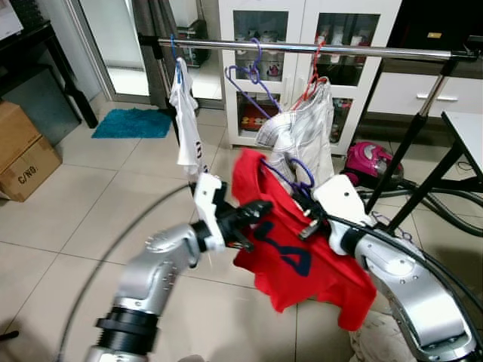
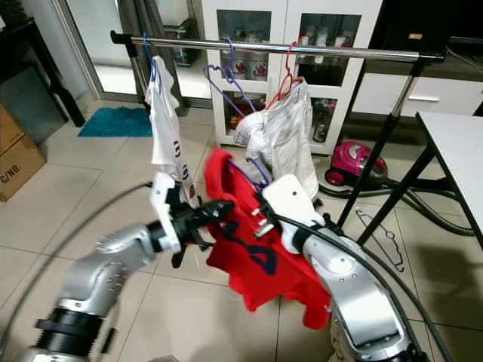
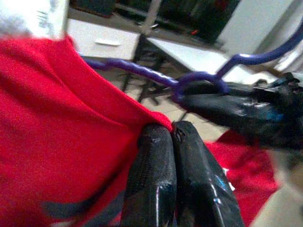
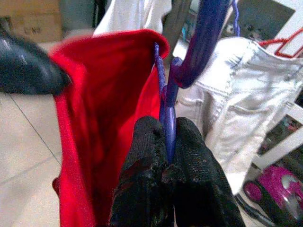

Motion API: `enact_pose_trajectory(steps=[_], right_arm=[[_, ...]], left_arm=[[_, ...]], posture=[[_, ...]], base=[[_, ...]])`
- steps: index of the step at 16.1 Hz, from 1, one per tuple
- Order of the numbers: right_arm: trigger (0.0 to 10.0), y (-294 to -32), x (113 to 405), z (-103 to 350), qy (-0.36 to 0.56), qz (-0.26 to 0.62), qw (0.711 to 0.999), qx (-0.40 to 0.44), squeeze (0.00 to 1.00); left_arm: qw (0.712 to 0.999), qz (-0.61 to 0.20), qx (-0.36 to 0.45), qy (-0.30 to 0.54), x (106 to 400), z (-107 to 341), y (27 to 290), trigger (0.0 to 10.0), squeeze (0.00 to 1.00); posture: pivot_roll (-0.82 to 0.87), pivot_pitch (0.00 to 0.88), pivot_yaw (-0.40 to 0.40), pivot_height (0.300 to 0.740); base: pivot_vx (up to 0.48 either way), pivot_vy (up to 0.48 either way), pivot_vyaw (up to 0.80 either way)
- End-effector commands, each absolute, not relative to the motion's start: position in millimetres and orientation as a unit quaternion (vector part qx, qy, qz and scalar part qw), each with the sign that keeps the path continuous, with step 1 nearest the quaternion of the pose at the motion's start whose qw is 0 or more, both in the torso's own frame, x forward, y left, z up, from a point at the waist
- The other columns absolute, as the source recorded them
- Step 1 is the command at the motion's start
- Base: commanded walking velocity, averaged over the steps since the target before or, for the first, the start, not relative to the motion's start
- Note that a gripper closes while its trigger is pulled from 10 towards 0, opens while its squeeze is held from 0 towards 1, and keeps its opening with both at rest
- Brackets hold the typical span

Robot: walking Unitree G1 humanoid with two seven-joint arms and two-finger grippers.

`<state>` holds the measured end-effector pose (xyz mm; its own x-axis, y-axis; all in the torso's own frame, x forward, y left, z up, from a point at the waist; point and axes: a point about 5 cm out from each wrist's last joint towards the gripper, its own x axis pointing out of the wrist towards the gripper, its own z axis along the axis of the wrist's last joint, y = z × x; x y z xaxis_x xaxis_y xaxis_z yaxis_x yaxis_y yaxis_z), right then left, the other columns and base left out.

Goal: Hang hanger

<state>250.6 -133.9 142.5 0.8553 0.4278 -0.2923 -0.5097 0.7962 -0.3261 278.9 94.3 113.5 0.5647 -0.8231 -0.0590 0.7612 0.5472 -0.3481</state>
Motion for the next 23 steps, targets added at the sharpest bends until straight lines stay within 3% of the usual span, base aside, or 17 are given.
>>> enact_pose_trajectory(steps=[1,5,10,13,15,17,19,22,23], right_arm=[[0.0,-132.1,252.5,143.0,0.106,0.252,0.938,-0.212,0.00],[0.0,-127.6,246.1,130.5,0.146,0.305,0.910,-0.238,0.00],[0.0,-119.8,244.0,115.8,0.214,0.348,0.874,-0.265,0.00],[0.0,-117.1,243.4,110.8,0.247,0.360,0.858,-0.270,0.00],[0.0,-117.7,246.5,111.8,0.249,0.344,0.865,-0.268,0.00],[0.0,-114.0,268.7,137.1,0.175,0.291,0.916,-0.216,0.00],[0.0,-111.9,271.7,148.8,0.157,0.308,0.920,-0.186,0.00],[0.0,-122.3,252.7,144.2,0.188,0.399,0.872,-0.212,0.00],[0.0,-128.1,251.2,146.9,0.183,0.403,0.873,-0.207,0.00]], left_arm=[[0.900,-0.412,-0.087,0.113,282.2,112.6,108.6,0.0,0.00],[0.945,-0.324,-0.019,0.048,297.2,132.1,136.1,0.0,0.00],[0.923,-0.376,0.083,0.022,299.9,136.8,112.0,0.0,0.00],[0.902,-0.423,0.093,0.002,296.4,139.2,91.3,0.0,0.00],[0.885,-0.448,0.127,-0.004,294.1,138.4,83.4,0.0,0.00],[0.875,-0.456,0.162,0.010,294.6,128.9,81.0,0.0,0.00],[0.888,-0.420,0.185,0.027,301.9,122.5,88.4,0.0,0.00],[0.925,-0.313,0.213,0.018,322.6,130.0,122.4,0.0,0.00],[0.929,-0.295,0.224,0.014,327.5,133.5,133.5,0.0,0.00]], posture=[[-0.05,0.000,0.079,0.740],[-0.03,0.000,0.061,0.740],[-0.03,0.000,0.054,0.740],[-0.03,0.000,0.057,0.740],[-0.03,0.000,0.060,0.740],[-0.03,0.000,0.064,0.740],[-0.03,0.000,0.065,0.740],[-0.02,0.000,0.059,0.740],[-0.02,0.000,0.059,0.740]], base=[[0.000,0.000,0.00],[0.000,0.000,0.00],[0.000,0.000,0.00],[0.000,0.000,0.00],[0.000,0.000,0.00],[0.000,0.000,0.00],[0.000,0.000,0.00],[0.000,0.000,0.00],[0.000,0.000,0.00]])
